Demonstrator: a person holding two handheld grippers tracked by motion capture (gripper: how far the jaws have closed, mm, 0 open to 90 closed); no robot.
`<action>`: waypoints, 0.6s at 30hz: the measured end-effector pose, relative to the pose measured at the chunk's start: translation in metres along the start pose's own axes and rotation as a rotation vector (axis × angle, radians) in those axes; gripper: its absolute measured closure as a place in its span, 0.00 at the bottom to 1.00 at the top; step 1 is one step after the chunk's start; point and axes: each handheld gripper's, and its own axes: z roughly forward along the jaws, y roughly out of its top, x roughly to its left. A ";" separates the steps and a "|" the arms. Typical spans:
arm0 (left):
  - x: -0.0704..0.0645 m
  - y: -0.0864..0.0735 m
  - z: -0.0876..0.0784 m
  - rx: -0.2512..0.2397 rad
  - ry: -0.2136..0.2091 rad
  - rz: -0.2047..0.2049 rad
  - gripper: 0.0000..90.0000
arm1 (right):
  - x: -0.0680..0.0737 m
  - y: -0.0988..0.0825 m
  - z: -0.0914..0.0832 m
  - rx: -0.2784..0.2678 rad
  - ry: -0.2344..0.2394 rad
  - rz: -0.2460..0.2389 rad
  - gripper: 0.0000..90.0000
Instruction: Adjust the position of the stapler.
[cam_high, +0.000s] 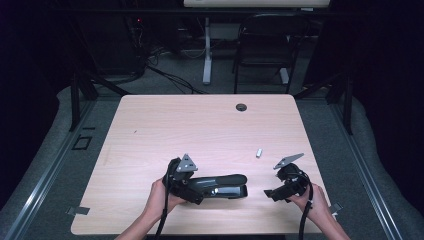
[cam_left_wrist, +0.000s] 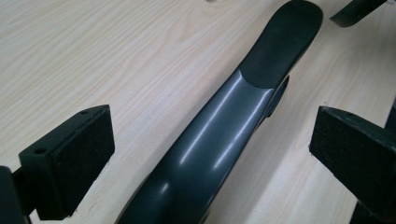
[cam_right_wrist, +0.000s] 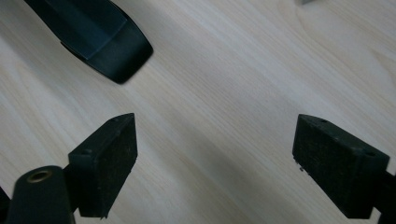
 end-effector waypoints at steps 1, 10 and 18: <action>-0.002 0.000 0.000 -0.004 0.001 -0.003 0.00 | 0.001 0.001 0.001 -0.002 -0.002 0.000 0.16; -0.022 -0.002 0.001 -0.007 0.003 -0.019 0.00 | 0.012 0.002 -0.003 -0.043 -0.004 0.005 0.19; -0.032 -0.001 0.000 -0.023 0.005 -0.013 0.00 | 0.023 0.003 -0.003 -0.023 -0.011 -0.024 0.21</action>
